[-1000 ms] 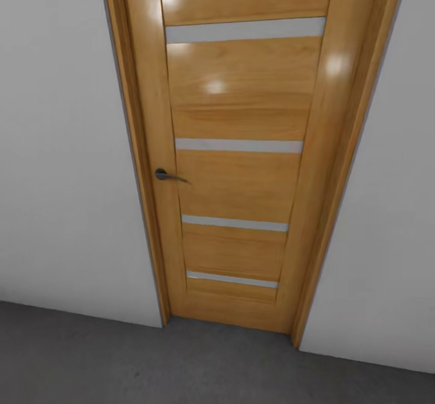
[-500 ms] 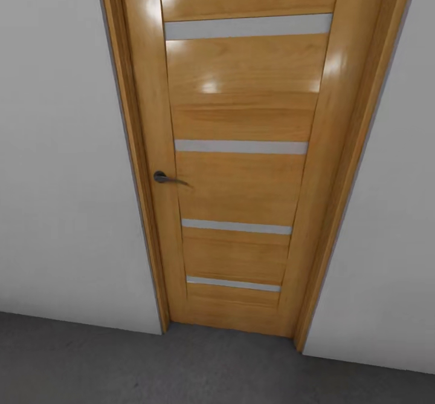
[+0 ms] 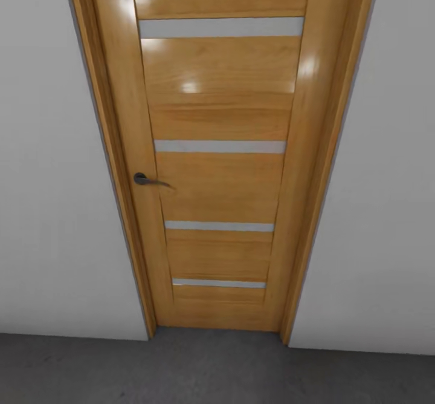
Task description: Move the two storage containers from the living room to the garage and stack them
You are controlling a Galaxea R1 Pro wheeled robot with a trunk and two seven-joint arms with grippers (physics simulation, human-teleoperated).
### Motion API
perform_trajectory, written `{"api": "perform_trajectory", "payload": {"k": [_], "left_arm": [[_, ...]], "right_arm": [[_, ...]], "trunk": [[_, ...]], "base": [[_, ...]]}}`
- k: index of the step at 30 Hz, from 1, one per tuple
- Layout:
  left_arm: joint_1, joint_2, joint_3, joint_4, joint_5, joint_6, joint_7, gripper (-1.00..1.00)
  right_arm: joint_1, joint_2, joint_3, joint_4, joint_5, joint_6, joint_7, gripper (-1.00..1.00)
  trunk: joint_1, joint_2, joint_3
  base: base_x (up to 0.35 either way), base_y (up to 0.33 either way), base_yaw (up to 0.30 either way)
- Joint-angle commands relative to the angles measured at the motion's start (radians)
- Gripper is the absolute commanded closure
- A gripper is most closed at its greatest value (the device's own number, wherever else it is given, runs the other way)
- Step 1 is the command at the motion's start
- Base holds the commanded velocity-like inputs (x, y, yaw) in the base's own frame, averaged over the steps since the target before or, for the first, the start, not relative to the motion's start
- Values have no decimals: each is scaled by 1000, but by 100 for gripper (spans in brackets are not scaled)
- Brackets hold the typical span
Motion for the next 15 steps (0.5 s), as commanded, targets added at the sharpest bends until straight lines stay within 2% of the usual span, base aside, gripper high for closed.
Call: {"api": "perform_trajectory", "payload": {"k": [1,7,15], "left_arm": [[0,0,0,0,9,-2,0,-100],[0,0,0,0,9,-2,0,-100],[0,1,0,0,9,-2,0,-100]], "right_arm": [[0,0,7,1,2,-4,0,-100],[0,0,8,1,2,-4,0,-100],[0,-2,8,1,5,-4,0,-100]], "trunk": [[0,0,-1],[0,0,-1],[0,0,-1]], "base": [[0,0,-241],[0,0,-224],[0,0,-34]]}}
